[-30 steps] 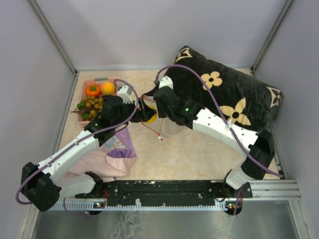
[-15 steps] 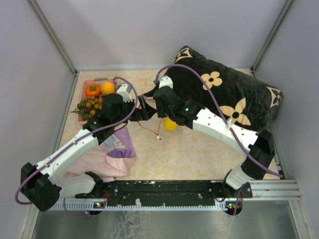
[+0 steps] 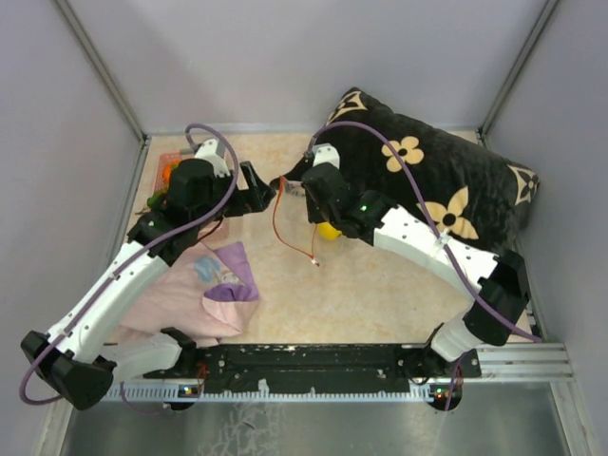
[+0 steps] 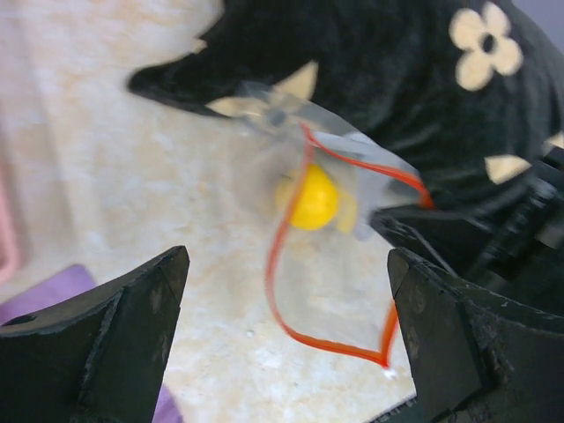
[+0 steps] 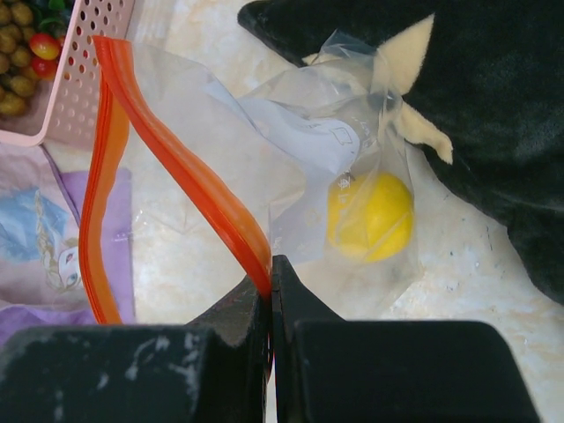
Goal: Place the food in the zip-top bag and seal the zipper
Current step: Pick up the fake fruit from the bin.
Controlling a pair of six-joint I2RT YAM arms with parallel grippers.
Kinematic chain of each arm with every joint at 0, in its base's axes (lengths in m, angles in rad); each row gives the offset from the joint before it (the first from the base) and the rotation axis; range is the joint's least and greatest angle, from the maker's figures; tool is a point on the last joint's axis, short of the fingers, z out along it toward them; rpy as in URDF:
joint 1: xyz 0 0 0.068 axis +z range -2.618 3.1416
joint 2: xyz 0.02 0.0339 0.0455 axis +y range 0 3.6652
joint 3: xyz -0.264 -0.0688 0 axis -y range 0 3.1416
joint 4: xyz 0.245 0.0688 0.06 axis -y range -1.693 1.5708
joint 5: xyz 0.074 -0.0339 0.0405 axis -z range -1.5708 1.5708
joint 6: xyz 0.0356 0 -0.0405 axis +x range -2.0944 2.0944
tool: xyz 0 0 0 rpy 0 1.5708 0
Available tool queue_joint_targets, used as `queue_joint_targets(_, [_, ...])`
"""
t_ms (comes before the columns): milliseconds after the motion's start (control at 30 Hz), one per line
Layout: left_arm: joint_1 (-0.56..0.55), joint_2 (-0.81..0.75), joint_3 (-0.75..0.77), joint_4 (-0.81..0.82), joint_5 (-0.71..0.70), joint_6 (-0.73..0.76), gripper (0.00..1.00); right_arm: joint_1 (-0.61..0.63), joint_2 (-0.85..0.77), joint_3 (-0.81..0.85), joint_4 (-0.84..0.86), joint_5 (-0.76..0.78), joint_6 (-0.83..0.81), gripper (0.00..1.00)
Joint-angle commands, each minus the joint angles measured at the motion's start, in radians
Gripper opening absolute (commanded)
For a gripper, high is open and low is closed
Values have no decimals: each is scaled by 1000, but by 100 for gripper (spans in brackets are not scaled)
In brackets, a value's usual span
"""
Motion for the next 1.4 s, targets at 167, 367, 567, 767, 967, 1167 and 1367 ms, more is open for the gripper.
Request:
queue_joint_targets(167, [267,64,84,-185,15,114,100,-7,-63,-25,55,-4,7,0])
queue_joint_targets(367, [419,202,153,-233,18,175,100,-10,-60,-31,63,-15,1,0])
queue_joint_targets(567, [487,341,187,-231,36,214,99,-21,-63,-42,69,-28,-4,0])
queue_joint_targets(767, [502,475,211,-227,16,223,87,-31,-64,-58,73,-47,-7,0])
queue_joint_targets(967, [501,585,223,-199,-79,236,71,-46,-59,-68,76,-63,-8,0])
queue_joint_targets(1167, [502,636,182,-144,-178,82,52,-61,-46,-75,86,-83,-11,0])
queue_joint_targets(1367, [501,667,130,-60,-206,-78,57,-72,-37,-77,89,-97,-12,0])
